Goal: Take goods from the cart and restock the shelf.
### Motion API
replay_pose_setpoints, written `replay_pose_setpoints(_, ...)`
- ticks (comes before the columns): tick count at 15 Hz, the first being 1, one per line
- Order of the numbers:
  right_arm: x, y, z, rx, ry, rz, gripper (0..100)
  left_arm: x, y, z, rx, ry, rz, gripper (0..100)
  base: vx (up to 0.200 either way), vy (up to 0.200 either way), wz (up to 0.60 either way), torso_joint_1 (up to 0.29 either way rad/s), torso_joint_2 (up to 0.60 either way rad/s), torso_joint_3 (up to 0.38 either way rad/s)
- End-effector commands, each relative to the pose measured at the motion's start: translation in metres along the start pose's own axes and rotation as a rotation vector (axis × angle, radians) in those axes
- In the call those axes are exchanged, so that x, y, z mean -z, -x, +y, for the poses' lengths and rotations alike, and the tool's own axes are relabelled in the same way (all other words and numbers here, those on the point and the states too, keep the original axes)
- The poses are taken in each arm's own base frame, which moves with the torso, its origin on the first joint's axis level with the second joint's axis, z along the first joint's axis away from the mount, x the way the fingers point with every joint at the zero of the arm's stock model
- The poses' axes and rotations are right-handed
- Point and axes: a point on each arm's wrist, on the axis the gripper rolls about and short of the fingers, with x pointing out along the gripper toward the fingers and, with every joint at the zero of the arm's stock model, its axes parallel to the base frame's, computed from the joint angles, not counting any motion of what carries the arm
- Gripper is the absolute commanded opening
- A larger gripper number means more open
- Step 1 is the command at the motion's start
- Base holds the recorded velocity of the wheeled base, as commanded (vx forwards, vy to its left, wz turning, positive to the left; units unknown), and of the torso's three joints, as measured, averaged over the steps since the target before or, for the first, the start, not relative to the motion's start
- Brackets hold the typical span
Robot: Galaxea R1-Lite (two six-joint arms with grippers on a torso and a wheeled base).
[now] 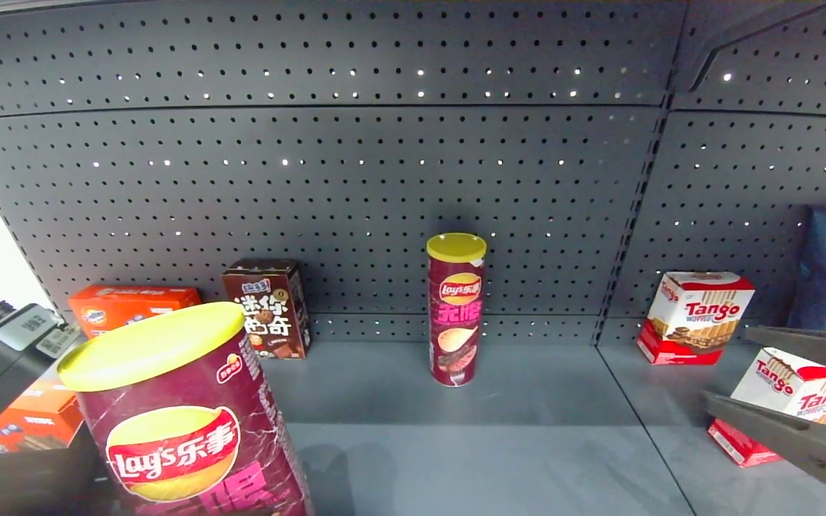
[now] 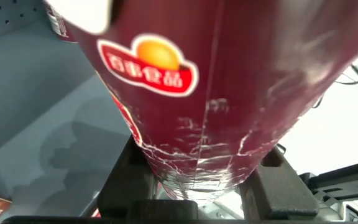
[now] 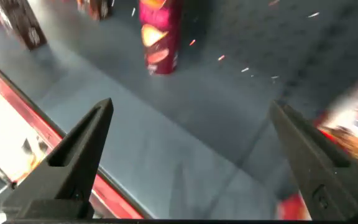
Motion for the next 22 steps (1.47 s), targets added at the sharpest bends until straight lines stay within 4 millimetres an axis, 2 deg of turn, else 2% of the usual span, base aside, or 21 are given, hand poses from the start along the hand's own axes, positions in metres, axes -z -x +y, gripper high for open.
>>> replay_pose_setpoints(1, -0.005, -0.042, 0.000, -0.052, 0.001, 0.080, 100, 0.000, -0.001, 0.000, 0.001, 0.001, 0.003, 0, 0.000, 0.000, 0.00, 0.000, 0.00, 0.000)
replay_pose_setpoints(2, -0.008, -0.049, 0.000, -0.060, 0.003, 0.086, 100, 0.000, -0.001, 0.000, 0.001, 0.001, 0.002, 0, 0.000, 0.000, 0.00, 0.000, 0.00, 0.000)
replay_pose_setpoints(3, -0.014, -0.065, -0.001, -0.067, 0.006, 0.096, 100, 0.000, -0.001, 0.000, 0.001, -0.002, -0.002, 0, 0.000, 0.000, 0.00, 0.000, 0.00, 0.000)
replay_pose_setpoints(4, -0.015, -0.069, -0.001, -0.067, 0.010, 0.099, 100, 0.000, -0.001, 0.000, 0.001, -0.002, -0.002, 0, 0.000, 0.000, 0.00, 0.000, 0.00, 0.000)
replay_pose_setpoints(5, -0.023, -0.088, -0.002, -0.074, 0.022, 0.078, 100, -0.001, 0.000, 0.000, -0.001, -0.004, -0.007, 0, 0.000, 0.000, 0.00, 0.000, 0.00, 0.000)
replay_pose_setpoints(6, -0.026, -0.098, -0.002, -0.082, 0.023, 0.071, 100, 0.000, 0.000, 0.000, -0.001, -0.004, -0.007, 0, 0.000, 0.000, 0.00, 0.000, 0.00, 0.000)
replay_pose_setpoints(11, -0.016, -0.144, -0.008, -0.082, 0.013, 0.108, 100, -0.002, 0.000, 0.001, -0.003, -0.004, -0.009, 0, 0.000, 0.000, 0.00, 0.000, 0.00, 0.000)
replay_pose_setpoints(16, -0.012, -0.171, -0.016, -0.181, 0.003, 0.046, 100, -0.001, 0.000, 0.001, -0.003, -0.001, -0.006, 0, 0.000, 0.000, 0.00, 0.000, 0.00, 0.000)
replay_pose_setpoints(22, -0.004, -0.185, -0.021, -0.311, 0.004, 0.001, 100, -0.009, -0.006, 0.004, 0.002, -0.002, -0.007, 0, 0.000, 0.000, 0.00, 0.000, 0.00, 0.000)
